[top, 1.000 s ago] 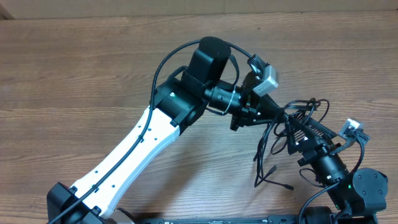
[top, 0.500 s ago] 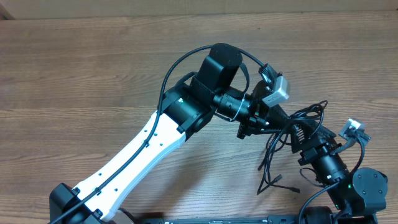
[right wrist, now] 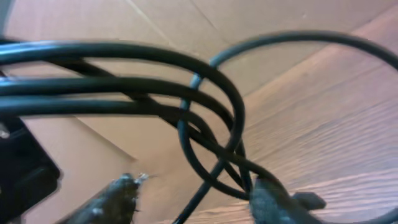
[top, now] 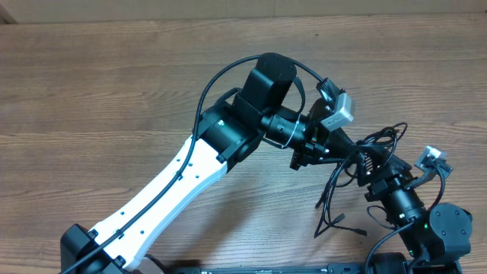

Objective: Untangle cables

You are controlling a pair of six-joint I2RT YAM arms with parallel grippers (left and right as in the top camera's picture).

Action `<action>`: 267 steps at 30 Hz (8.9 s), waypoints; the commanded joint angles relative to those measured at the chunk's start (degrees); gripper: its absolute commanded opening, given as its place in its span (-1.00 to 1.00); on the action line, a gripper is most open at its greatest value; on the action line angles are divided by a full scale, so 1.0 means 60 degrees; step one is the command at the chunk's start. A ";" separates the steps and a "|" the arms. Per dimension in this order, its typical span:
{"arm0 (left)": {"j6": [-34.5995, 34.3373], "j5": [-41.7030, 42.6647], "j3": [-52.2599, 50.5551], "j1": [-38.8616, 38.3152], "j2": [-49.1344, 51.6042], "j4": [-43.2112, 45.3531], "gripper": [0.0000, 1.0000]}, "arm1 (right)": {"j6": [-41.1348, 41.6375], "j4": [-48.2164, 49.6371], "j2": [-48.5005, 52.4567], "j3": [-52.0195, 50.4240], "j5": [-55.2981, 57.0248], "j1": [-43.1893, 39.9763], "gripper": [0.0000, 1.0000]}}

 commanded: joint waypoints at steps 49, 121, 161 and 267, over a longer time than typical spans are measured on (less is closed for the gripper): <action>-0.0798 0.0841 0.0146 0.1581 -0.0288 0.0124 -0.92 | -0.0066 -0.0583 0.0004 0.0069 0.1035 -0.0025 -0.81; -0.1078 -0.8572 0.0135 0.2029 0.2918 -0.6841 0.19 | -0.0069 -0.0692 0.0004 0.0069 0.1042 -0.0025 0.91; -0.0973 -1.1224 0.0051 0.2047 0.2922 -0.7737 0.22 | -0.0069 -0.0688 0.0004 0.0069 0.1082 -0.0025 0.94; 1.2601 -0.3184 0.5453 0.2422 0.0251 -1.1457 -0.92 | -0.1996 0.3537 0.3581 0.1213 -0.2787 -0.0029 -0.93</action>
